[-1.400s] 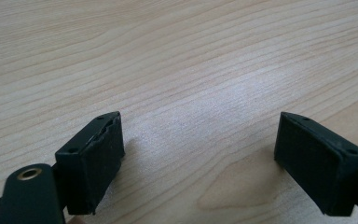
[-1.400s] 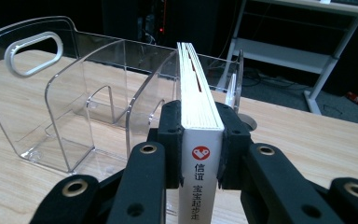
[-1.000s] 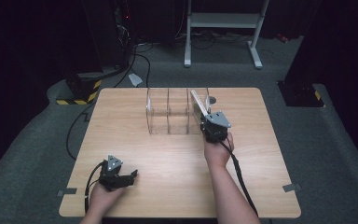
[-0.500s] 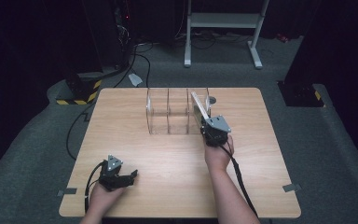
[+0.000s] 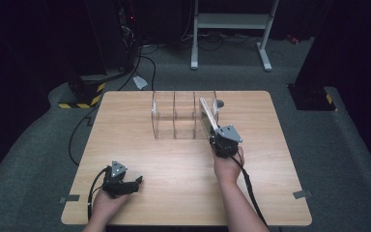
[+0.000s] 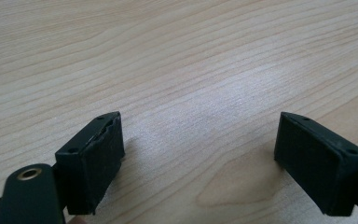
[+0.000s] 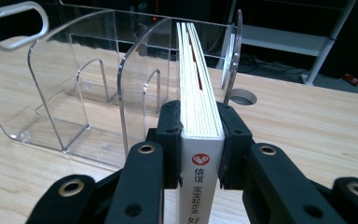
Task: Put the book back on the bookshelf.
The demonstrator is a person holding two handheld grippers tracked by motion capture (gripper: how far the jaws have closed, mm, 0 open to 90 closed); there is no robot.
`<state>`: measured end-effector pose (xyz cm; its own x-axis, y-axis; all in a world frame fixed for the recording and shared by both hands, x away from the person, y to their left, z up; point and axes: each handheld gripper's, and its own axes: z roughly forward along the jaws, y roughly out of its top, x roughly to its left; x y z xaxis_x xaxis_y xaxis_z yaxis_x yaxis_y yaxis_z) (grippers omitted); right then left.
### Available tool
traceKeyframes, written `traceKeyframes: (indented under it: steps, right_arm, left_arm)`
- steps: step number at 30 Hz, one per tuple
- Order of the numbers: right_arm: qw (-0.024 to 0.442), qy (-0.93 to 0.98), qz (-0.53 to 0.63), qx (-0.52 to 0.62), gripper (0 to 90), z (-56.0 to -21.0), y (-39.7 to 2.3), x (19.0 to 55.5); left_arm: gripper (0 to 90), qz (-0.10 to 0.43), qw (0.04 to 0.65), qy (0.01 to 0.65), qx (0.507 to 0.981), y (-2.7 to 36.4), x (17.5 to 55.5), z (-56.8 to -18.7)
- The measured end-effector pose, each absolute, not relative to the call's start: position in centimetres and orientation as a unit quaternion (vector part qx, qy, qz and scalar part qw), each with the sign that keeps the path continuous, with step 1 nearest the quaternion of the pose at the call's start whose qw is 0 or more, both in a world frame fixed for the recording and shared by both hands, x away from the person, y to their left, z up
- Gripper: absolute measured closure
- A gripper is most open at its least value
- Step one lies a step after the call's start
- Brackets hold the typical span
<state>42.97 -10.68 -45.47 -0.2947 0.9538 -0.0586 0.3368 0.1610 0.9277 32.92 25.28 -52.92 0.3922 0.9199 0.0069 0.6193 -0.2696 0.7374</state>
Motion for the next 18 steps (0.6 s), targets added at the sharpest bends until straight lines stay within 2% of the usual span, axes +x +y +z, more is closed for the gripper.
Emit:
traceKeyframes:
  steps: [9, 18]
  right_arm:
    - [0.343, 0.678, 0.435, 0.483, 72.4, -45.85, -11.12, 42.80]
    - [0.328, 0.685, 0.429, 0.489, 67.0, -45.75, -11.33, 43.07]
  left_arm:
    - [15.8, 0.224, 0.334, 0.502, 0.766, 25.32, 32.88, -52.90]
    - [15.8, 0.224, 0.333, 0.501, 0.766, 25.33, 32.88, -52.90]
